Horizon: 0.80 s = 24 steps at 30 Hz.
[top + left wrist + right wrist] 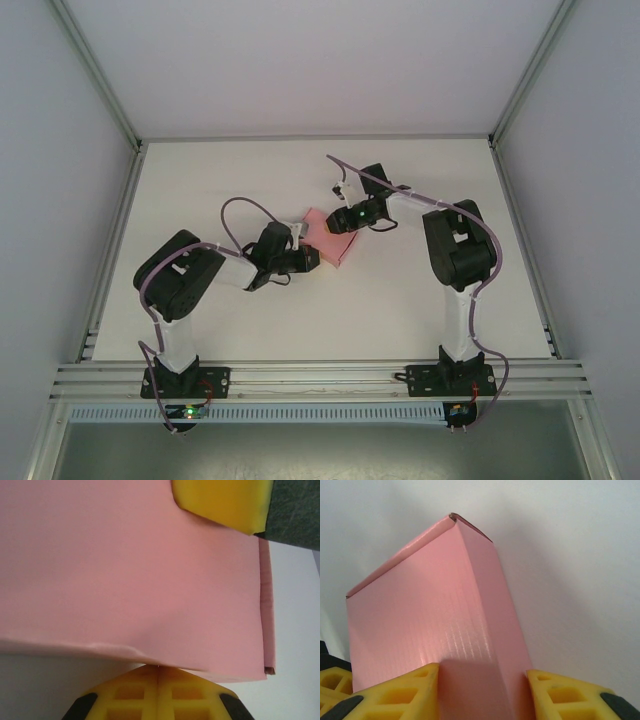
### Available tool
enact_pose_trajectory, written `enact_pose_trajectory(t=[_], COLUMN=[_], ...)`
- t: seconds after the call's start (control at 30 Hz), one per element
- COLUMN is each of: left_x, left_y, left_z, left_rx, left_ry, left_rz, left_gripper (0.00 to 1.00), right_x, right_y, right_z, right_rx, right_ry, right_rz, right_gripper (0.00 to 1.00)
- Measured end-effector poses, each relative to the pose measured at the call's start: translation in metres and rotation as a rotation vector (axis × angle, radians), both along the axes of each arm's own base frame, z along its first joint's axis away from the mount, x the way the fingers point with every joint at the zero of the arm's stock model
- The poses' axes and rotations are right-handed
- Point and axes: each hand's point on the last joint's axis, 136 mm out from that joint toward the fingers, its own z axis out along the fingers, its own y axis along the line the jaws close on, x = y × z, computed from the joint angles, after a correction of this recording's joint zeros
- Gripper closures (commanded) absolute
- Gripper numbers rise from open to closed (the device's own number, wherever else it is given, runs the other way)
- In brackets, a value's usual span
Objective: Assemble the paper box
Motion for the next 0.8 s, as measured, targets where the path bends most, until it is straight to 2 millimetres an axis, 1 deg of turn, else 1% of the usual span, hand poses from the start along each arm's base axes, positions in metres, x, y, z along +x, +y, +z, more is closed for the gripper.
enact_pose_trajectory(t=[0.13, 0.2, 0.23, 0.27, 0.3, 0.33, 0.37, 0.47, 0.6, 0.63, 0.7, 0.8], left_x=[0.008, 0.011, 0.013, 0.014, 0.014, 0.014, 0.012, 0.008, 0.004, 0.004, 0.004, 0.003], left_y=[0.005, 0.007, 0.008, 0.009, 0.010, 0.011, 0.012, 0.020, 0.042, 0.046, 0.052, 0.058], left_z=[0.000, 0.000, 0.000, 0.000, 0.000, 0.000, 0.000, 0.000, -0.002, -0.001, 0.003, 0.007], left_rx=[0.020, 0.029, 0.033, 0.039, 0.046, 0.057, 0.074, 0.120, 0.189, 0.199, 0.218, 0.233], left_ry=[-0.027, -0.036, -0.040, -0.044, -0.046, -0.047, -0.044, -0.027, -0.027, -0.032, -0.038, -0.046], left_rz=[0.043, 0.060, 0.069, 0.078, 0.084, 0.089, 0.097, 0.122, 0.192, 0.207, 0.230, 0.252], left_gripper=[1.00, 0.99, 0.97, 0.95, 0.89, 0.88, 0.88, 0.84, 0.78, 0.78, 0.76, 0.70], right_x=[0.006, 0.009, 0.010, 0.011, 0.011, 0.010, 0.009, 0.003, -0.010, -0.012, -0.014, -0.014], right_y=[0.000, -0.001, -0.001, -0.003, -0.004, -0.006, -0.007, -0.010, -0.012, -0.012, -0.013, -0.018], right_z=[0.000, 0.000, 0.000, 0.000, 0.000, 0.000, 0.000, 0.001, 0.000, 0.000, 0.000, 0.000], right_rx=[0.007, 0.004, 0.002, -0.002, -0.004, -0.008, -0.011, -0.025, -0.046, -0.048, -0.049, -0.054], right_ry=[-0.012, -0.010, -0.007, 0.001, 0.012, 0.021, 0.031, 0.080, 0.152, 0.167, 0.184, 0.209], right_rz=[-0.032, -0.054, -0.067, -0.088, -0.108, -0.127, -0.145, -0.189, -0.216, -0.221, -0.235, -0.262], right_gripper=[0.64, 0.60, 0.57, 0.50, 0.49, 0.49, 0.46, 0.42, 0.42, 0.42, 0.41, 0.36])
